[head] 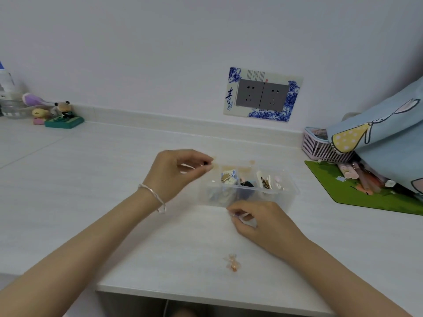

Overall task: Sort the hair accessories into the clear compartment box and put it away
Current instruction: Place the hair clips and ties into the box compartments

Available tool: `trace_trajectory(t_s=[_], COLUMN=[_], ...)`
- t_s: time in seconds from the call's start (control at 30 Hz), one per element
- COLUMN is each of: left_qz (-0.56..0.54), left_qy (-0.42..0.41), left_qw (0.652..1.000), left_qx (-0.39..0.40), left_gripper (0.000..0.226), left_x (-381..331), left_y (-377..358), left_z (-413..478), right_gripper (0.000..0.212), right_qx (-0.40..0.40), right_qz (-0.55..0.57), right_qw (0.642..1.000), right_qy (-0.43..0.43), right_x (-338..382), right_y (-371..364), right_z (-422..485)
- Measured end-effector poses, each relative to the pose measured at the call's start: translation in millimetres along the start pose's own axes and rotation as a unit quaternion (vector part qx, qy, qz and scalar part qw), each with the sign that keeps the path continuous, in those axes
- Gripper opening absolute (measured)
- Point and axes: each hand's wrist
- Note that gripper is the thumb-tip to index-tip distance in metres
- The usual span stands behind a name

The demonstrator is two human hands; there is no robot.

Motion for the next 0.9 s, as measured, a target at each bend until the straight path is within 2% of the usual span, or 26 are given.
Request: trace_trajectory(t_s=[0.17,0.3,0.43,0.53,0.6,0.67,0.8,0.9], left_qz=[0.124,0.127,0.133,0.139,0.141,0.128,0.121,0.131], left_qy=[0.013,0.035,0.040,0.032,0.038,0.054,0.043,0.021], left_qw=[0.990,0.988,0.989,0.988,0.986,0.988,0.988,0.988], left_qx=[0.069,0.075,0.050,0.067,0.075,0.074,0.080,0.077], left_gripper=[0.008,0.007,0.015,0.023,0.026,0.025,0.021,0.023], left_x=[12,18,22,25,29,33,34,34], left_y=[-4,-13,-6,4,7,6,5,9], left_z=[23,27,18,7,-1,-7,-11,-11], right_gripper=[0.017,0.014,0.019,0.006,0.009,0.006,0.007,0.011], right_qx=[-0.002,-0.001,-0.022,-0.063,-0.093,-0.114,-0.095,-0.110], right_qz=[-0.033,-0.007,0.001,0.090,0.159,0.183,0.152,0.098], right_qw=[0.999,1.000,0.999,0.993,0.983,0.977,0.983,0.989], right_qy=[0.023,0.016,0.037,0.034,0.013,0.000,-0.028,-0.003], right_x=[-1,-3,6,15,22,28,28,26], right_y=[-3,0,4,10,12,11,3,1], right_z=[0,-3,-3,13,33,55,85,83])
Point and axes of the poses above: each hand's wrist, its own z-axis towards the middle knuckle, its own y-axis out of the back of the hand, x = y × z, and after that the axes turned 11 degrees about z, right-handed
